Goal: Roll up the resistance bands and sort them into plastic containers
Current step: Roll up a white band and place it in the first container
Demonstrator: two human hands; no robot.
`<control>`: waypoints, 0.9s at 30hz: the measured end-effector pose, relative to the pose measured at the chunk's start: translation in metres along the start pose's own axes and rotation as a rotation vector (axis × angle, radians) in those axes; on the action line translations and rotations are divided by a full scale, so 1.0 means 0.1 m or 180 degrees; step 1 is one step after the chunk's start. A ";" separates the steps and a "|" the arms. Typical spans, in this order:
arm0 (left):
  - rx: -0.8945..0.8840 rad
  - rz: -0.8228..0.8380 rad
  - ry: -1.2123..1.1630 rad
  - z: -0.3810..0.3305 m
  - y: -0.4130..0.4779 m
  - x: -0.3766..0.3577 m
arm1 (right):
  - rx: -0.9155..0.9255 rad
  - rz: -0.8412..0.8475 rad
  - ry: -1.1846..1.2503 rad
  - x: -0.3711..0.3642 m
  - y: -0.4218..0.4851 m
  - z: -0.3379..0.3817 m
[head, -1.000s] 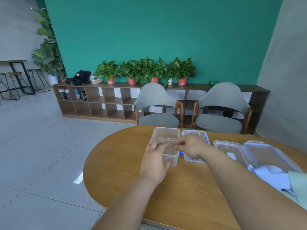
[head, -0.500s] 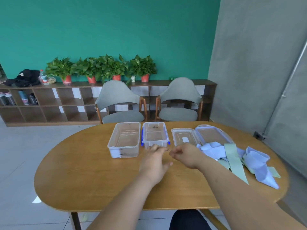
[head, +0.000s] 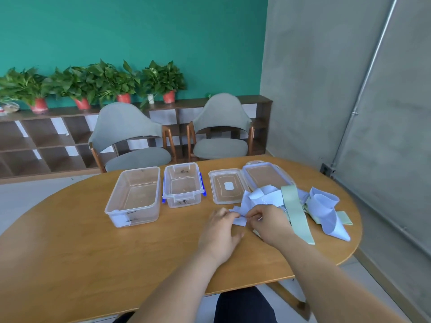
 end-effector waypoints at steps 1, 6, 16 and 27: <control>-0.0028 0.0006 -0.0011 -0.02 0.03 -0.03 | -0.0049 -0.0175 0.0007 0.07 0.01 -0.06; -0.0142 0.0010 -0.0032 -0.11 0.13 -0.15 | -0.0299 -0.0684 -0.0068 0.29 0.04 -0.33; -0.0122 -0.0012 -0.0210 -0.21 0.26 -0.21 | -0.0263 -0.0793 -0.0353 0.28 0.16 -0.42; 0.0859 -0.0077 -0.1743 -0.12 0.44 -0.17 | 0.0431 -0.1278 -0.0378 0.50 0.15 0.07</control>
Point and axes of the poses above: each hand's wrist, its own y-axis towards the middle knuckle, its own x-axis out of the back of the hand, z = x × y, the point moved 9 cm from there along y, towards the middle knuckle, and after that the axes turned 1 degree about x, right-handed, at the moved point
